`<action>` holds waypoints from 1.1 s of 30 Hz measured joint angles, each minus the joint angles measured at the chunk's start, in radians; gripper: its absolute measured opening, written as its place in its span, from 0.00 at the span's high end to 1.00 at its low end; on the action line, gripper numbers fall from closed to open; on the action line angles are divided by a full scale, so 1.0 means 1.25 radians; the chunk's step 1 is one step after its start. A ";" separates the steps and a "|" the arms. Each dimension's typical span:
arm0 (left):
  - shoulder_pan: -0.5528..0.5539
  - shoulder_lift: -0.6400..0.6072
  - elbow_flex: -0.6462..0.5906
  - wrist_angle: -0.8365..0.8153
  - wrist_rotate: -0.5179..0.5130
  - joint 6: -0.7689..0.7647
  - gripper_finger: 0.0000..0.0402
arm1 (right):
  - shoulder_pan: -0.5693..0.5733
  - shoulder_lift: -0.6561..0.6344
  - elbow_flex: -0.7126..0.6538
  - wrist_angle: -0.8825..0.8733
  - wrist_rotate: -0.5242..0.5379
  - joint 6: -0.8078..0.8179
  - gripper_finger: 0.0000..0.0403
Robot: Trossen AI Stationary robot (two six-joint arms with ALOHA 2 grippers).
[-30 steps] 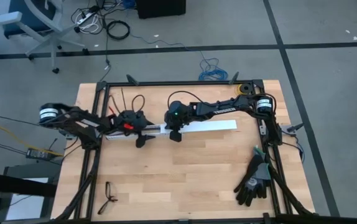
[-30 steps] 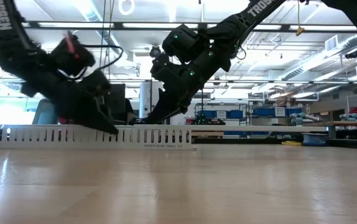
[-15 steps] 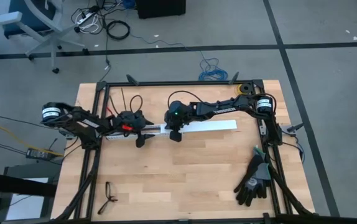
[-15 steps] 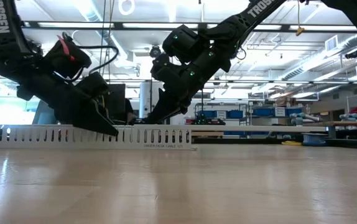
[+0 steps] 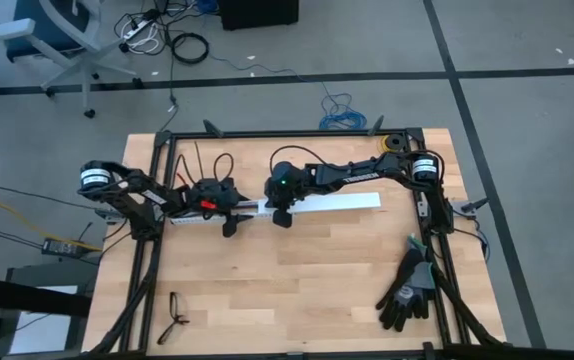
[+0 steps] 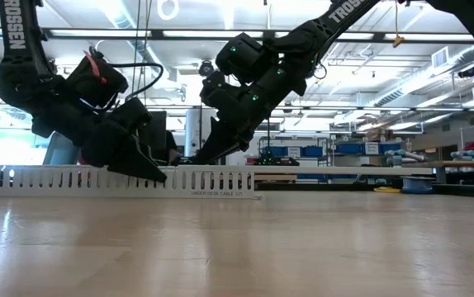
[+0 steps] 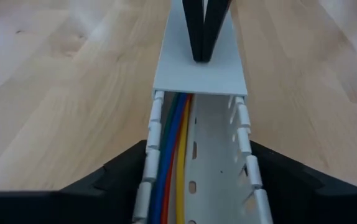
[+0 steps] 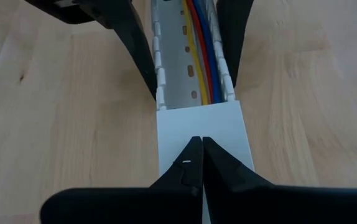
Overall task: Ziptie cables
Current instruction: Close the white cable duct with the white cable duct cover
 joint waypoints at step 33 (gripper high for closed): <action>0.000 0.000 0.021 -0.010 -0.005 -0.001 0.44 | -0.002 -0.095 -0.052 -0.086 0.035 0.020 1.00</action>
